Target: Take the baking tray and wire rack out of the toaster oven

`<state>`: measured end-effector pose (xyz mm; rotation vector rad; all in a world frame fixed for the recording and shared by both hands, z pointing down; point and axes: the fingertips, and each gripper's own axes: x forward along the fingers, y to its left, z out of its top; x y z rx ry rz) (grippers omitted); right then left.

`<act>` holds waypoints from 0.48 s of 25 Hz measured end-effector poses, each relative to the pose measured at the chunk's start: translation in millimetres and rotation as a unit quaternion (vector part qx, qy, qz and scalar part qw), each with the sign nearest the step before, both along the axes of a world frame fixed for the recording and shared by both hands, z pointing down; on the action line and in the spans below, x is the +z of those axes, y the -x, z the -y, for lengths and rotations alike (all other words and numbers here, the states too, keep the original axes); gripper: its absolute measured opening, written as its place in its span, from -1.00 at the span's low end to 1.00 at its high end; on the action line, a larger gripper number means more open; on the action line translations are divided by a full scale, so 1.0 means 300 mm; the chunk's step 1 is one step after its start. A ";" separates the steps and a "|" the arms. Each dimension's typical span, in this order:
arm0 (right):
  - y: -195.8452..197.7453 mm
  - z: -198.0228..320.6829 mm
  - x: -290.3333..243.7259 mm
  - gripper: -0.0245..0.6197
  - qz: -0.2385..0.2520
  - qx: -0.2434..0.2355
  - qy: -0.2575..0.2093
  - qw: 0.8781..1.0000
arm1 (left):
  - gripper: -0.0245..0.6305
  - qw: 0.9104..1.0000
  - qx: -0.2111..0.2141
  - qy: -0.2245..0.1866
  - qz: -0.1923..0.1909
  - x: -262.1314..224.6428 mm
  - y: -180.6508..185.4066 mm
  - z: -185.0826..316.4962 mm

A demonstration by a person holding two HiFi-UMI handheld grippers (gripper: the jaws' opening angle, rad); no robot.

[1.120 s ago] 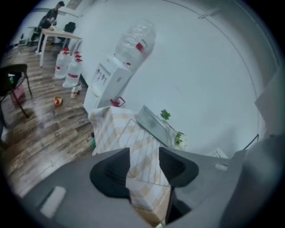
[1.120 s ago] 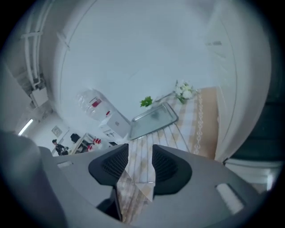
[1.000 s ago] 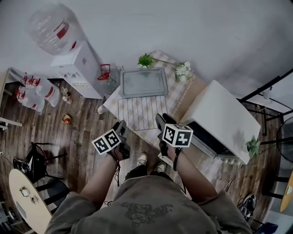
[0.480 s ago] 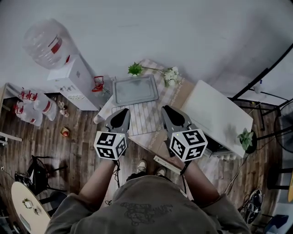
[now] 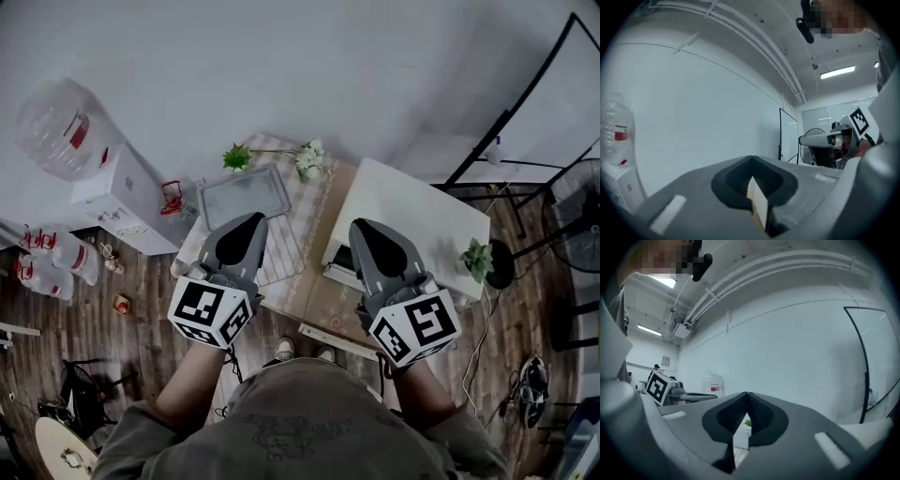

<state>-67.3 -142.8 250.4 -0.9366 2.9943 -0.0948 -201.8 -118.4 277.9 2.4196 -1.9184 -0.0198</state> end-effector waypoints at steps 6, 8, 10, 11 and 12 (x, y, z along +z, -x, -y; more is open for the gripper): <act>-0.151 -0.028 -0.082 -0.83 0.010 0.046 -0.029 0.998 | -0.92 0.998 0.053 -0.028 0.023 -0.079 -0.141 0.033; -0.206 -0.036 -0.091 -0.83 0.019 0.063 -0.025 0.998 | -0.92 0.996 0.070 -0.034 0.036 -0.103 -0.198 0.043; -0.258 -0.041 -0.086 -0.83 0.020 0.080 -0.022 0.996 | -0.92 0.994 0.089 -0.036 0.045 -0.114 -0.256 0.053; -0.283 -0.042 -0.083 -0.83 0.018 0.088 -0.021 0.996 | -0.92 0.993 0.099 -0.036 0.047 -0.115 -0.284 0.059; -0.306 -0.043 -0.078 -0.83 0.016 0.096 -0.020 0.995 | -0.92 0.992 0.109 -0.037 0.048 -0.116 -0.309 0.066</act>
